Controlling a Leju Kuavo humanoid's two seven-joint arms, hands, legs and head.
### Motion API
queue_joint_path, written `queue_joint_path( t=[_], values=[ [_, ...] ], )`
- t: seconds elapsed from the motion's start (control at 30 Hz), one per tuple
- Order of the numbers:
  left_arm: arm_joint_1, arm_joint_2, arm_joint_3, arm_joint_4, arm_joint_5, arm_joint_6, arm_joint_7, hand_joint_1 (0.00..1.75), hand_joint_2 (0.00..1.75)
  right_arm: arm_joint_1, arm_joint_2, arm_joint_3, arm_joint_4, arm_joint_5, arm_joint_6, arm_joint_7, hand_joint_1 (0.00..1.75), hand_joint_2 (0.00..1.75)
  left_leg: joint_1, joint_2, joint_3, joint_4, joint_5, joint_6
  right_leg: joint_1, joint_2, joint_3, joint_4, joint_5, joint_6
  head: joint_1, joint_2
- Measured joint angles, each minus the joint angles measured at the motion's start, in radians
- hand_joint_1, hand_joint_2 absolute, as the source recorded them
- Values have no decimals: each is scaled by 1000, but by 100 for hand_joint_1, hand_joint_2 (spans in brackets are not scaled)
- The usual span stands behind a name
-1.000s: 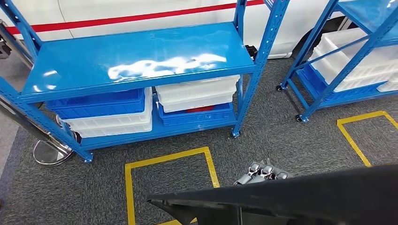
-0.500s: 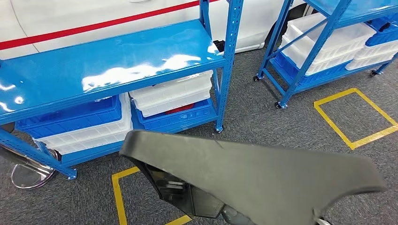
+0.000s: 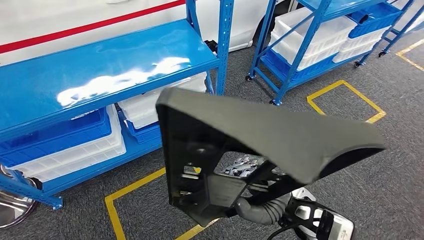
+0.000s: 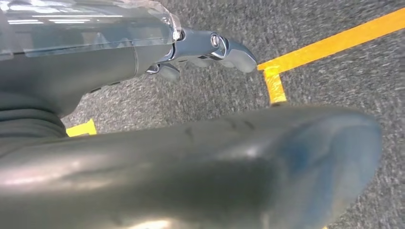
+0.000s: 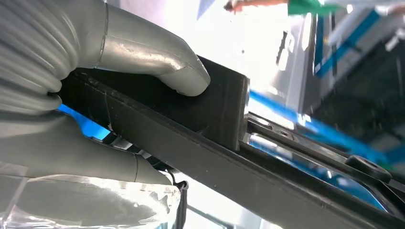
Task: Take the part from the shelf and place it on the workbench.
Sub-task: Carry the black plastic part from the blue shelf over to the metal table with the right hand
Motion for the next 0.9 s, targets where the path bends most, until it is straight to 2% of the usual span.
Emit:
queue_joint_path(
  t=[0.07,0.1,0.13,0.2,0.23,0.3,0.33,0.37,0.4,0.43,0.47,0.5,0.53,0.57,0.6,0.63,0.67,0.73,0.77,0.8,0.87,0.9],
  values=[
    [0,4,2,0,-5,0,-5,0,0,4,2,-22,-18,-7,3,0,171,175,-6,16,4,1,-5,-3,10,-38,72,-136,48,-15,0,0],
    [0,6,4,0,-8,2,-9,0,0,8,3,-35,-30,-10,5,-1,171,175,-8,24,5,2,-7,-6,17,-54,93,-180,58,-22,0,0],
    [1,9,7,0,-11,5,-15,0,0,13,4,-49,-43,-13,8,-1,171,175,-11,33,5,2,-9,-9,22,-62,101,-200,57,-27,0,0],
    [1,14,11,0,-15,12,-23,0,0,25,5,-76,-64,-19,12,-1,171,175,-13,50,7,1,-12,-17,22,-46,99,-206,59,-32,0,0],
    [0,16,12,0,-16,14,-25,0,0,29,6,-88,-72,-20,13,-2,171,175,-12,42,8,5,-18,-21,18,-36,100,-212,62,-35,0,0],
    [0,20,14,-1,-16,14,-29,0,0,33,9,-102,-83,-21,17,-2,171,175,-7,-1,-9,52,-55,-30,10,-18,104,-222,69,-43,-1,0],
    [1,22,16,-1,-16,16,-30,0,0,35,12,-107,-88,-22,20,-2,171,175,-3,-27,-32,105,-86,-34,8,-9,104,-224,71,-45,-1,0],
    [2,24,18,-1,-16,19,-31,0,0,39,15,-112,-92,-22,22,-2,171,175,-1,-40,-63,173,-119,-37,7,1,104,-223,72,-47,-1,0],
    [2,25,20,-1,-16,24,-33,0,0,44,19,-119,-97,-22,23,-2,171,175,2,-44,-92,236,-143,-41,6,12,103,-222,72,-47,-1,0],
    [3,27,22,-1,-17,29,-34,0,0,52,22,-128,-104,-20,24,-2,171,175,5,-45,-111,274,-148,-45,5,24,102,-220,72,-47,-1,0],
    [3,28,24,-1,-18,33,-36,0,0,60,25,-139,-113,-19,25,-2,171,175,8,-45,-114,277,-134,-49,3,35,102,-217,71,-46,-1,0],
    [3,29,26,-1,-21,35,-37,0,0,67,29,-151,-123,-18,28,-2,171,175,13,-48,-97,239,-102,-54,-1,47,102,-213,70,-43,-1,0],
    [3,31,28,-1,-24,34,-37,0,0,74,32,-161,-135,-17,33,-2,171,175,20,-59,-69,175,-65,-59,-5,59,101,-206,66,-37,-1,0],
    [3,32,29,-1,-26,32,-36,0,0,80,34,-171,-147,-17,37,-2,171,175,27,-85,-43,116,-40,-65,-7,71,97,-196,62,-29,-2,0],
    [3,34,32,-1,-30,29,-35,0,0,86,37,-180,-157,-16,41,-2,171,175,32,-108,-23,72,-26,-65,-8,83,89,-185,59,-22,-2,0],
    [3,35,34,-1,-32,26,-32,0,0,92,39,-188,-168,-15,44,-2,171,175,34,-126,-15,50,-23,-62,-8,94,81,-177,58,-14,-3,0],
    [2,37,35,-1,-34,23,-30,0,0,100,41,-195,-177,-14,44,-2,171,175,33,-134,-16,49,-28,-56,-8,104,73,-172,61,-7,-3,0],
    [0,40,37,-2,-37,17,-25,0,0,121,44,-210,-192,-13,45,-2,171,175,29,-112,-18,49,-24,-41,-12,119,64,-172,67,5,-3,0],
    [-1,42,39,-2,-37,14,-22,0,0,132,45,-217,-198,-13,46,-2,171,175,28,-101,-17,48,-22,-34,-12,105,59,-163,62,9,-3,0],
    [-1,43,40,-2,-37,12,-18,0,0,139,45,-222,-202,-13,47,-2,171,175,28,-88,-18,47,-20,-27,-11,82,47,-138,46,11,-2,0],
    [0,45,43,-2,-37,11,-10,0,0,148,46,-230,-208,-13,48,-2,171,175,22,-63,-20,46,-19,-17,-7,26,-3,-29,-13,14,0,0],
    [2,45,45,-2,-37,11,-6,0,0,153,46,-233,-210,-13,50,-2,171,175,18,-50,-21,46,-19,-15,-7,14,-33,36,-41,14,0,0]
  ],
)
